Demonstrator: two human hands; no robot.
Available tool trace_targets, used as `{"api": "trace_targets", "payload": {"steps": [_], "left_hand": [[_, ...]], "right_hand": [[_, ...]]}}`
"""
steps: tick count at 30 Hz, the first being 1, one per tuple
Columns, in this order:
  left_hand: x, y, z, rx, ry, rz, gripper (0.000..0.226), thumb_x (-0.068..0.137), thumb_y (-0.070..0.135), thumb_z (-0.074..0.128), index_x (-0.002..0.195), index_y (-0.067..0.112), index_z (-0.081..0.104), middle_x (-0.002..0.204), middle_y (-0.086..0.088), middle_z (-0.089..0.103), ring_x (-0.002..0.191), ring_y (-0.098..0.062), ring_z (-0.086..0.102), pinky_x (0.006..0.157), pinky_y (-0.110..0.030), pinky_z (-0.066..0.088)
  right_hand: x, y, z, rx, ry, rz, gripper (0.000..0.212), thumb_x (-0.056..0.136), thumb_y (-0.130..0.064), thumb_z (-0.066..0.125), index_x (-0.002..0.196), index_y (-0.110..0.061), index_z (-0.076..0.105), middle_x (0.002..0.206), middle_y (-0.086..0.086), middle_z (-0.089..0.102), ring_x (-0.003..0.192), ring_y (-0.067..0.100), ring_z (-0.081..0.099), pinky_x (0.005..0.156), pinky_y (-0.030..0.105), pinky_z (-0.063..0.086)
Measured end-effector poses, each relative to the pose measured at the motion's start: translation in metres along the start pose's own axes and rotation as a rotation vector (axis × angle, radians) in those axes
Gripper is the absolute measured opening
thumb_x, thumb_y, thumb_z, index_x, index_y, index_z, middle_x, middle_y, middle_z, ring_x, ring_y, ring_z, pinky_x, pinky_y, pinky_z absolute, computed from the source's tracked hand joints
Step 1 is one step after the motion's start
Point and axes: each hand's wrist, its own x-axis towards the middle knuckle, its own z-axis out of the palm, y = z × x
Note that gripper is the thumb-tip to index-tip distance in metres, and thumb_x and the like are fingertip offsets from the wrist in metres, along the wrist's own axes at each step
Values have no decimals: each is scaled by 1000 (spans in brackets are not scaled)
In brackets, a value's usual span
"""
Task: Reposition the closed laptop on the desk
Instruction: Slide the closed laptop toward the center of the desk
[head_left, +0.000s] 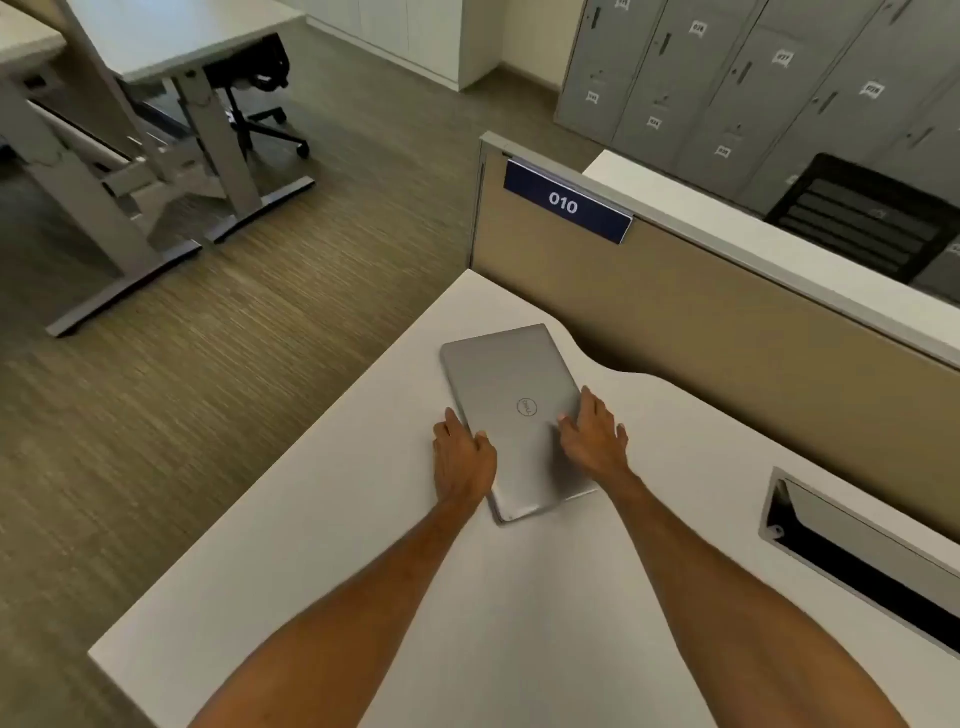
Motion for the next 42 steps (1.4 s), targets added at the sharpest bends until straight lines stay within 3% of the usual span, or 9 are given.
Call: {"api": "trace_targets", "payload": {"steps": [7,10,14,22,25,28,31,35,42], "left_hand": [[21,7,0,-173,-13,-121,43,110,14,50,151,2,55,156,-20,49,141,-43,59,119,-50,51],[29,12,2,-342,-7,-198,47,106,10,49,151,6,61,156,-19,50,136,-42,63,119,-50,56],[36,22,7,-498,33,-302,54,109,16,49,162,14,55,163,-16,45,148,-41,56,123,-52,52],[49,30,9,-530,64,-395,58,111,14,43,168,18,47,170,-17,41,154,-41,49,123,-53,50],[55,30,9,-568,67,-449,56,110,12,42,164,14,52,169,-17,44,154,-42,51,125,-55,50],[64,30,6,-578,43,-519,52,110,9,44,160,0,57,169,-23,52,157,-43,54,131,-56,46],[64,30,5,-620,37,-536,51,111,11,46,160,-2,56,169,-21,54,159,-39,55,133,-50,46],[61,33,9,-695,64,-527,49,113,11,47,160,3,56,169,-19,52,157,-39,55,131,-51,48],[58,24,13,-801,29,-521,48,110,3,47,155,4,63,166,-22,57,152,-43,61,127,-56,53]], "right_hand": [[32,-8,-11,52,-14,39,63,112,-36,44,165,-8,28,169,15,36,156,38,37,123,55,35],[45,-6,-11,41,2,44,53,111,-28,46,156,-2,39,161,19,43,150,40,43,117,53,41],[59,-4,-9,52,22,55,41,110,-24,47,143,0,54,151,21,49,139,41,52,112,50,46],[70,0,-3,112,73,56,40,107,-18,53,144,-3,57,147,20,51,137,40,55,113,53,51],[73,0,0,167,99,80,38,104,-14,58,141,-1,60,144,20,56,133,40,58,111,52,53],[80,1,0,309,103,153,34,99,-6,61,132,1,67,133,21,68,119,39,66,99,44,58],[85,1,-1,443,79,222,28,98,-2,62,124,4,69,125,23,71,101,32,61,84,33,49],[88,1,1,527,77,266,14,97,1,62,110,0,68,110,19,66,99,31,59,84,34,49],[82,5,6,611,125,294,8,96,2,62,100,-4,64,104,15,64,96,30,60,83,33,50]]}}
